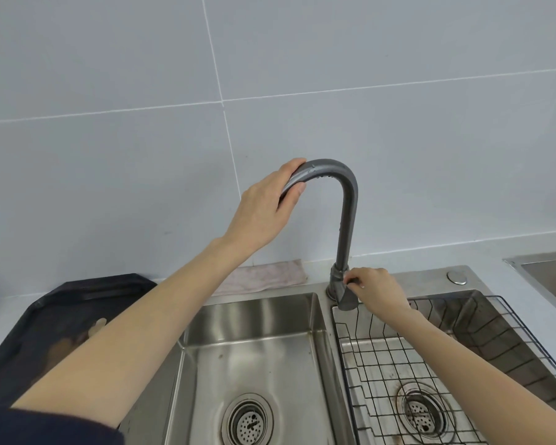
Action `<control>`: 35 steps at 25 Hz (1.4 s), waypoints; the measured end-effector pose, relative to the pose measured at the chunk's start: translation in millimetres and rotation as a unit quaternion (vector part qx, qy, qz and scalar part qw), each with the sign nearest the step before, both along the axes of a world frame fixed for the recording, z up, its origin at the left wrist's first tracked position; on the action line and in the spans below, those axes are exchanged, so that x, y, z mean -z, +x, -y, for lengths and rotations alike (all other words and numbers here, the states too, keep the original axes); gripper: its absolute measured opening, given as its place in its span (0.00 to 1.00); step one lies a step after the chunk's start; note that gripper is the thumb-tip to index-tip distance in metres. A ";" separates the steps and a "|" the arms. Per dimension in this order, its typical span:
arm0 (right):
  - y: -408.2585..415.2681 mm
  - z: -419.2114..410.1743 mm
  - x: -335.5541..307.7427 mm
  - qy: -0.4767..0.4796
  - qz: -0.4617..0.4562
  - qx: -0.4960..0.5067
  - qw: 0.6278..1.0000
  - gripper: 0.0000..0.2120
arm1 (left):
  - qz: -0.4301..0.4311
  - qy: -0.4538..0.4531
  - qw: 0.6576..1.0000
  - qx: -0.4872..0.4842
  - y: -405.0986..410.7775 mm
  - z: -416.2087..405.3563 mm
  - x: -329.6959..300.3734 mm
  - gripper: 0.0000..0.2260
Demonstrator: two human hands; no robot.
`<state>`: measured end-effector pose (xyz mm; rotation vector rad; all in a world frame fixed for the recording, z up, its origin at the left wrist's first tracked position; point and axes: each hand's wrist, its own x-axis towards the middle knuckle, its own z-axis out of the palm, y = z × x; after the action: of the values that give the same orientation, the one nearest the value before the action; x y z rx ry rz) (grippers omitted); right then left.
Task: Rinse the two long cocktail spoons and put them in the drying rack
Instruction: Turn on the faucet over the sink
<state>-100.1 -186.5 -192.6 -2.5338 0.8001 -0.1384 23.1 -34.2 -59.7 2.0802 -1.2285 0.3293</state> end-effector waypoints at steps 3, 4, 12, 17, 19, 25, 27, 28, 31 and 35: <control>-0.2 -0.7 1.2 0.011 0.014 0.006 1.000 0.10 | 0.002 0.002 1.000 -0.001 -0.8 -1.2 -0.3 0.17; -0.7 -1.1 0.9 0.013 0.013 0.008 1.000 0.10 | 0.002 0.003 1.000 -0.002 -1.6 -1.5 -0.5 0.17; -9.8 -4.8 3.4 0.018 0.011 0.015 1.000 0.10 | -0.013 0.005 1.000 -0.006 -4.7 -1.7 -0.5 0.17; -10.5 -5.9 6.5 0.014 0.015 0.015 1.000 0.10 | -0.015 0.006 1.000 -0.005 -3.4 -1.5 1.7 0.17; -11.1 -5.6 7.9 0.010 0.014 0.014 1.000 0.10 | -0.017 0.005 1.000 -0.005 -2.9 -1.8 2.4 0.18; -12.5 -6.4 9.0 0.003 0.015 0.008 1.000 0.11 | -0.013 0.003 1.000 -0.009 -3.5 -1.4 3.0 0.18; -12.7 -8.1 8.0 -0.007 0.004 0.004 1.000 0.12 | -0.014 0.004 1.000 -0.012 -4.1 -1.6 3.3 0.18; -12.9 -9.8 6.9 -0.018 -0.007 0.001 1.000 0.13 | -0.017 0.006 1.000 -0.011 -4.6 -2.3 2.8 0.18; -14.7 -18.6 3.9 -0.057 -0.022 -0.015 0.998 0.14 | -0.041 0.025 0.999 0.004 -5.1 -5.3 -1.3 0.20; -14.4 -30.1 4.9 -0.123 -0.017 -0.067 0.990 0.18 | -0.065 0.097 0.993 0.030 -6.6 -18.4 -8.2 0.26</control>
<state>-114.5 -156.4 -197.5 -2.8211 0.6584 -0.1580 16.5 -15.8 -51.5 2.1847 -1.2855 0.0472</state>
